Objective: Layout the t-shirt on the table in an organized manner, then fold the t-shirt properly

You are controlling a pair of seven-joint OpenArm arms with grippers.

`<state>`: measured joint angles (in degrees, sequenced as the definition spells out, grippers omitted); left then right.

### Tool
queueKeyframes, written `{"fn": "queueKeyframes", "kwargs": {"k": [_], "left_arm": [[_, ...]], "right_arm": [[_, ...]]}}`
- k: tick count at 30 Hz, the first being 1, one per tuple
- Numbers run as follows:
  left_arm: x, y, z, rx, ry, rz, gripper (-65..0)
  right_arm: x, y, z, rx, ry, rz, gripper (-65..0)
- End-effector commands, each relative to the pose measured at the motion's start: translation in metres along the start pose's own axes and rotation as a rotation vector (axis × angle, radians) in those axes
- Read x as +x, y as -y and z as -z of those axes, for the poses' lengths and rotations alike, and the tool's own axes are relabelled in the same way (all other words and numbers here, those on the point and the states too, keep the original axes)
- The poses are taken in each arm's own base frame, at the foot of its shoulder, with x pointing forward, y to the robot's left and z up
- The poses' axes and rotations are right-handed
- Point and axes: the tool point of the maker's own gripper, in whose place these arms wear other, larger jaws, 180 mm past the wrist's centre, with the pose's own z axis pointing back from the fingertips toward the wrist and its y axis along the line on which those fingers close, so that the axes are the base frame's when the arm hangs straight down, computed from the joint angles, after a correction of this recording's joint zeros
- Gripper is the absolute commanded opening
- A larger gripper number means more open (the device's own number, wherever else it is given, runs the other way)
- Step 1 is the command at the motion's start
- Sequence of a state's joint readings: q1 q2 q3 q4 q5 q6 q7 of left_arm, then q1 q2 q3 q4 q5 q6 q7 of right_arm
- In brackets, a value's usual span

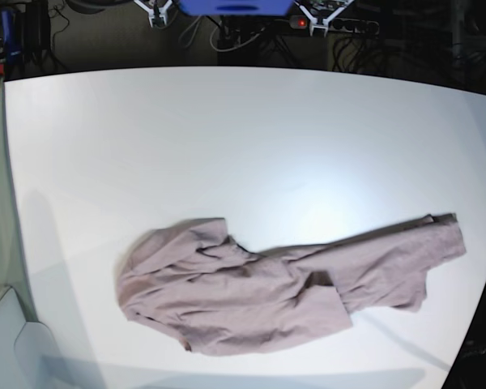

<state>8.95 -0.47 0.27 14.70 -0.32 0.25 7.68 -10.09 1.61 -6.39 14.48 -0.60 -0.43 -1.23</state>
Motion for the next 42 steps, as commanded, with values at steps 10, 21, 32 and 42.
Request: {"fn": "queueKeyframes", "kwargs": {"k": [10,21,32,42], "left_arm": [[-0.017,-0.009,-0.006,0.008,0.020,0.003,-64.8],[-0.039,-0.033,-0.034,0.035,0.106,0.035,-64.8],[0.003,-0.042,-0.133,-0.011,0.410,0.013,-64.8],[0.052,-0.044,-0.218,-0.106,0.620,-0.051,-64.8]], "right_arm": [[-0.010,0.000,-0.007,0.008,0.037,0.003,-65.0],[-0.037,0.014,-0.049,-0.011,0.155,-0.027,-65.0],[0.005,0.034,-0.138,-0.046,0.411,-0.054,-65.0],[0.090,0.063,-0.244,-0.137,0.613,-0.028,-65.0]]}}
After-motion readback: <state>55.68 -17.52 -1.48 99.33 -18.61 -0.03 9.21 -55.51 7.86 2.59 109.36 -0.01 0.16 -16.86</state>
